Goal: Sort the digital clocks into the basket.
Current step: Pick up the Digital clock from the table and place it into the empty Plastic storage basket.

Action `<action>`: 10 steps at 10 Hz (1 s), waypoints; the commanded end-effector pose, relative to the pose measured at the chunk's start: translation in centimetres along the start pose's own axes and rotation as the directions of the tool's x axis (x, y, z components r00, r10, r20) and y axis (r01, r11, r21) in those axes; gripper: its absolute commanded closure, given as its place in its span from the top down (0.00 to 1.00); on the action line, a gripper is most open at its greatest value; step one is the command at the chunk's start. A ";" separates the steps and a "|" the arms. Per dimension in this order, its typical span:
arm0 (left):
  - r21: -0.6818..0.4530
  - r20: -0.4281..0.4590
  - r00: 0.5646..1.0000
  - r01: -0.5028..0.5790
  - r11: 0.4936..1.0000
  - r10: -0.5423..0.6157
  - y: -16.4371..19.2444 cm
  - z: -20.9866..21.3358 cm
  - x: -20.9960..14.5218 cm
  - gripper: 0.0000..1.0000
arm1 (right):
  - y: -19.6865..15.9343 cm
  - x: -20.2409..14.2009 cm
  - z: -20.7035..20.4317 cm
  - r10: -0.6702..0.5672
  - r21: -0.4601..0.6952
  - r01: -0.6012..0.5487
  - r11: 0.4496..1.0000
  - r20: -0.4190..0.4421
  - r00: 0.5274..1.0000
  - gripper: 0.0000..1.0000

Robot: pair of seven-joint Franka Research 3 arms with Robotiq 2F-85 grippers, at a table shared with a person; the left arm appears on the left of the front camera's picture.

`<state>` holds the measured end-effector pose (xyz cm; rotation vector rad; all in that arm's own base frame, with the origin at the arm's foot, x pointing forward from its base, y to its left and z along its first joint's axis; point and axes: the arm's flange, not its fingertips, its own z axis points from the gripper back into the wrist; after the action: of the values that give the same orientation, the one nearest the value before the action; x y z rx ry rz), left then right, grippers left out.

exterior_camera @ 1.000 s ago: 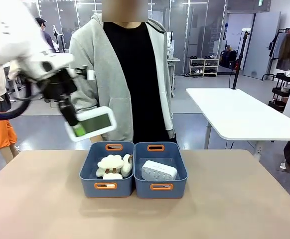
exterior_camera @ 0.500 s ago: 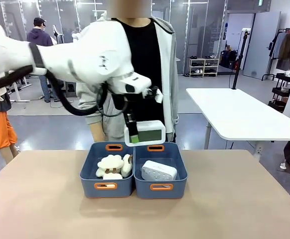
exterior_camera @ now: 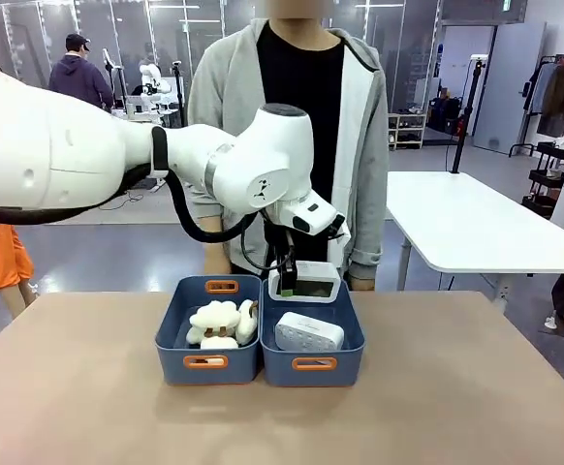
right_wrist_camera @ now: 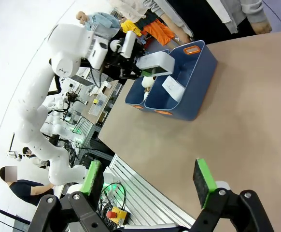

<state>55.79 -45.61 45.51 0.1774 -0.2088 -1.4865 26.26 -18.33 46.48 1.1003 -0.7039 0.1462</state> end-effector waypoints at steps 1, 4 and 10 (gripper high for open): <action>-0.006 -0.034 0.997 -0.066 0.998 0.066 1.6 -1.0 0.8 0.00 | 0.0 0.2 0.1 0.006 0.007 -0.006 1.000 0.001 1.000 0.95; -0.021 -0.073 0.995 -0.071 0.997 0.069 1.4 -1.8 0.0 0.00 | 0.0 0.2 0.1 0.006 0.007 -0.006 1.000 0.001 1.000 0.95; -0.030 -0.082 0.993 -0.087 0.996 0.085 1.4 -1.8 -0.4 0.75 | 0.0 0.2 0.1 0.006 0.007 -0.006 1.000 0.001 1.000 0.95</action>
<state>57.71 -44.78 43.12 0.1863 -0.1397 -1.4249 26.26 -18.33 46.48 1.1003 -0.7038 0.1462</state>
